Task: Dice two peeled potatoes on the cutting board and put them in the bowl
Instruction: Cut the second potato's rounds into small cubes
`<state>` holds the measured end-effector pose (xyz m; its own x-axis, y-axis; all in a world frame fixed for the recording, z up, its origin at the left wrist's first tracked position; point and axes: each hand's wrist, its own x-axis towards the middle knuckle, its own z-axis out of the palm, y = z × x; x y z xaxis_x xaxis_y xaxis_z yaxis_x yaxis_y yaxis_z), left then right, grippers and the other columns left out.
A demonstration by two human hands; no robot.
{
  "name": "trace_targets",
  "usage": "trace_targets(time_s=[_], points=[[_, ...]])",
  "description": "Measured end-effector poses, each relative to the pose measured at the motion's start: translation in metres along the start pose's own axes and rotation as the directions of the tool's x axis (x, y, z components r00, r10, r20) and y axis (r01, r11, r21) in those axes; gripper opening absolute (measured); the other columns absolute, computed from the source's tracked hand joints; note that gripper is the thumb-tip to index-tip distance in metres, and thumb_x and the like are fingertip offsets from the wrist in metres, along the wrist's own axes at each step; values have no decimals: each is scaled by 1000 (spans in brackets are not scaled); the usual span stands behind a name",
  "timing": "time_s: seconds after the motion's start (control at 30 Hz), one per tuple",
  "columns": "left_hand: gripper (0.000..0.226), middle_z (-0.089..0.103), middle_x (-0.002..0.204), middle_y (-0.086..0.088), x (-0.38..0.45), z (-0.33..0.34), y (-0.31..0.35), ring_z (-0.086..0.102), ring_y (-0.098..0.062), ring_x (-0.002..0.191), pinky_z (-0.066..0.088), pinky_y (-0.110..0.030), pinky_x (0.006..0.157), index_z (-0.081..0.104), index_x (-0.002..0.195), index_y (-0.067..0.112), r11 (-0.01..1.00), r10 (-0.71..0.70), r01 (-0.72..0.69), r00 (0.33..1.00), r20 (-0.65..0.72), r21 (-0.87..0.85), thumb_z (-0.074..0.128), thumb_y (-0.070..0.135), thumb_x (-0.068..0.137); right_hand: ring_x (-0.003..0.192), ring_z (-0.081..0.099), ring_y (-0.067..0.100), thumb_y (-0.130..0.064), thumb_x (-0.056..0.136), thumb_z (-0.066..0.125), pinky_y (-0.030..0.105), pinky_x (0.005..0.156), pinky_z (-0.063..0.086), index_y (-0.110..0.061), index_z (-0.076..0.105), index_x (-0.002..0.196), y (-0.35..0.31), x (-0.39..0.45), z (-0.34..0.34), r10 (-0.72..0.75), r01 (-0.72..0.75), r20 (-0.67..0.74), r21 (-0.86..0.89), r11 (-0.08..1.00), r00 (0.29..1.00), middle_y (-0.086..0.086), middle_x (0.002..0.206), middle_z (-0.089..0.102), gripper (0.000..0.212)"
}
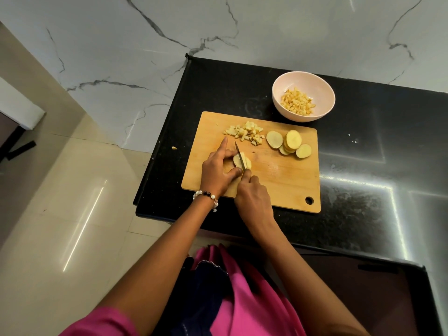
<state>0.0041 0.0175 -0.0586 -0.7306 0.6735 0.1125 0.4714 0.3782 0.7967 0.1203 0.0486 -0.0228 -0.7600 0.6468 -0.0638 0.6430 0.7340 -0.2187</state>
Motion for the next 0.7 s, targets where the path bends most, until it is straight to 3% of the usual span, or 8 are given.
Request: trace_targets(time_s=[0.07,0.13,0.2,0.27,0.33,0.43,0.7], points=[[94,67,115,6,0,1,1,53,-14,113,29,-10,92,26,147,9,1000,-8,8,1000,-12,-4,80,18,71,44,56,32,9,72,61,31,39,40,18,49,123,2,-9,1,-24,24,6,-25,999,1000,25,79,60,53],[94,67,115,7,0,0,2,51,-13,114,29,-10,92,26,147,9,1000,-14,14,1000,-17,-1,80,20,71,33,48,26,9,57,72,27,30,34,18,58,113,6,-25,6,-38,37,-24,-27,999,999,21,69,59,58],[94,67,115,7,-1,1,1,50,-13,116,28,-9,91,26,147,9,1000,-14,14,1000,-22,-1,80,21,72,40,54,28,7,63,69,30,33,38,15,54,120,9,-43,3,-23,26,55,-51,998,998,21,77,61,59],[94,67,115,7,-1,1,1,50,-13,117,28,-10,92,26,147,9,1000,-10,10,1000,-22,0,80,22,72,69,63,36,1,85,50,38,53,45,9,35,139,10,-48,-3,8,-7,96,-11,1000,995,23,105,58,57],[94,67,117,7,-2,0,2,50,-13,118,28,-11,94,25,147,10,1000,-10,10,1000,-11,-4,80,22,72,91,60,37,-5,94,36,38,66,42,1,21,147,13,-44,-6,23,-28,93,57,998,995,20,121,52,55],[97,65,120,6,-2,-1,0,50,-11,118,28,-11,96,23,148,11,1000,-3,3,1000,-2,-17,81,19,70,92,57,36,-6,94,35,38,71,44,0,21,147,13,-32,-8,21,-23,19,92,996,1000,20,119,53,55],[88,69,110,1,-5,0,-1,56,-13,110,35,-16,95,31,145,7,999,-18,16,997,-74,-35,80,19,72,90,58,37,-6,94,34,36,67,39,1,19,147,10,-18,-5,-25,22,64,48,999,998,21,120,52,56]])
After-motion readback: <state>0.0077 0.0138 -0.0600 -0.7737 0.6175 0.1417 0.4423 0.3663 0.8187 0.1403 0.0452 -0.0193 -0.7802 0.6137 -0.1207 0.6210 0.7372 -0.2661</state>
